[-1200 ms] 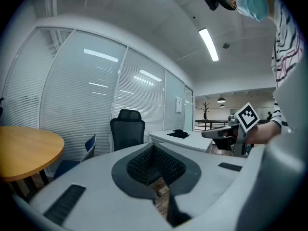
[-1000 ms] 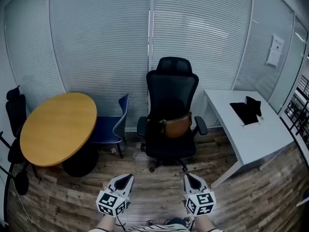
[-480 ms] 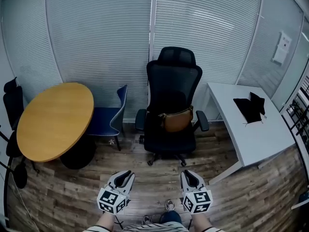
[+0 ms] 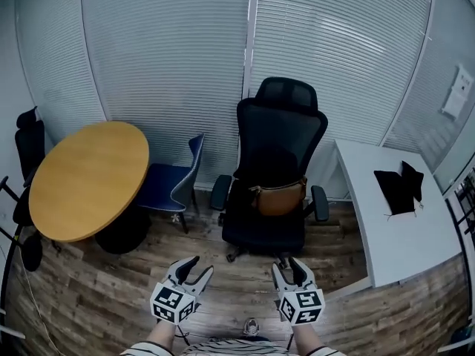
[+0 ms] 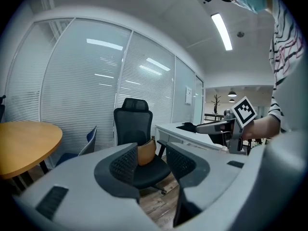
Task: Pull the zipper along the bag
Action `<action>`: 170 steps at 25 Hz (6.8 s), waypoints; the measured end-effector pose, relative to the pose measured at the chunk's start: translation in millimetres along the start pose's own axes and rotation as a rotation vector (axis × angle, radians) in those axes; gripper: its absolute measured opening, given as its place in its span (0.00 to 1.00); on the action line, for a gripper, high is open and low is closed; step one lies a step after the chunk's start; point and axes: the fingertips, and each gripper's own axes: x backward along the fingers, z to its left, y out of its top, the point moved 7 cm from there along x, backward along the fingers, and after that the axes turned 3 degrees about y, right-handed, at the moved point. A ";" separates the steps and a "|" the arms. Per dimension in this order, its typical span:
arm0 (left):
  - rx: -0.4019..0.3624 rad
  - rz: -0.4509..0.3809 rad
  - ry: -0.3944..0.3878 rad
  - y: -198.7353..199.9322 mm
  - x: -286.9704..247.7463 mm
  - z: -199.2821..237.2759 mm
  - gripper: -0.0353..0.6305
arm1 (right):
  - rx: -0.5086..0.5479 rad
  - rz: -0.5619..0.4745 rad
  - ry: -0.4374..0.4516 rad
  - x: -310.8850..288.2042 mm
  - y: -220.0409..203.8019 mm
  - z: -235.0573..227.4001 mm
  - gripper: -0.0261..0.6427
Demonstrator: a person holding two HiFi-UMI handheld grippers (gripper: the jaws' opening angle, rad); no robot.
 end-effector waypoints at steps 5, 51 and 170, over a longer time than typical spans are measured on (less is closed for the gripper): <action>0.005 -0.008 0.055 14.5 -41.9 -8.9 0.30 | 0.018 -0.012 0.049 -25.3 17.2 -48.8 0.32; 0.097 0.152 -0.116 19.4 -348.9 208.9 0.30 | 0.192 0.241 -0.005 -368.6 31.3 -147.6 0.32; 0.140 0.401 -0.099 -109.7 -607.0 126.6 0.30 | 0.103 0.406 0.387 -519.0 -75.8 -305.9 0.22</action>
